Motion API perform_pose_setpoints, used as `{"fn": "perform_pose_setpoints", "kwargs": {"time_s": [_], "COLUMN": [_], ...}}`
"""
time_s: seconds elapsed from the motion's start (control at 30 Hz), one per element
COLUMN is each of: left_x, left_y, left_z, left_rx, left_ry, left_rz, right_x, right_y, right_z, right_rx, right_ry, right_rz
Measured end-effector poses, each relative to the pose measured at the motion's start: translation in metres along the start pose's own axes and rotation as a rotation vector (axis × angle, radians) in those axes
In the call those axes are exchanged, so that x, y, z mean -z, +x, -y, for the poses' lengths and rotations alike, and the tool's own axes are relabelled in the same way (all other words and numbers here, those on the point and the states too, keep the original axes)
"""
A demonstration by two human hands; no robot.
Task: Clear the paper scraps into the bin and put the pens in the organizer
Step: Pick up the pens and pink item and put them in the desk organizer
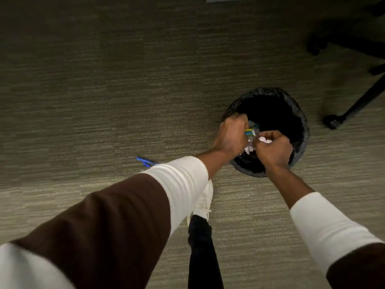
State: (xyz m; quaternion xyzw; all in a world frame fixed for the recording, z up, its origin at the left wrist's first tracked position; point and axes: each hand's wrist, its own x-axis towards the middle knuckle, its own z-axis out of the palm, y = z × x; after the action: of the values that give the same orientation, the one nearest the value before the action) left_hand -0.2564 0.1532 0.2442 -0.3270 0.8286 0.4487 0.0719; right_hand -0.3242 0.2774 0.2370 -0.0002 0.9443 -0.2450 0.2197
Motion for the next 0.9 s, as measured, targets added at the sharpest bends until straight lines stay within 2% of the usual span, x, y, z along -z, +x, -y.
{"fn": "perform_pose_setpoints", "kwargs": {"time_s": [0.17,0.33,0.43,0.63,0.9], "left_x": [-0.022,-0.020,-0.008,0.010,0.021], "left_y": [0.003,-0.004,-0.014,-0.051,-0.121], "left_z": [-0.011,-0.005,0.009,0.060,0.176], "left_rx": [-0.094,-0.089,-0.030,0.125,0.359], "left_ry": [0.179,0.158,0.125,0.125,0.195], "left_rz": [0.185,0.159,0.113,0.124,0.317], "right_x": [0.002,0.006,0.004,-0.031,-0.108], "right_y": [0.012,0.004,-0.008,-0.046,-0.095], "right_z": [-0.011,-0.016,-0.010,0.009,0.024], "right_rx": [-0.050,0.074,0.158,0.350,0.459], "right_ry": [0.008,-0.040,-0.042,0.011,-0.159], "right_rz": [-0.042,-0.011,0.030,0.153,0.402]}}
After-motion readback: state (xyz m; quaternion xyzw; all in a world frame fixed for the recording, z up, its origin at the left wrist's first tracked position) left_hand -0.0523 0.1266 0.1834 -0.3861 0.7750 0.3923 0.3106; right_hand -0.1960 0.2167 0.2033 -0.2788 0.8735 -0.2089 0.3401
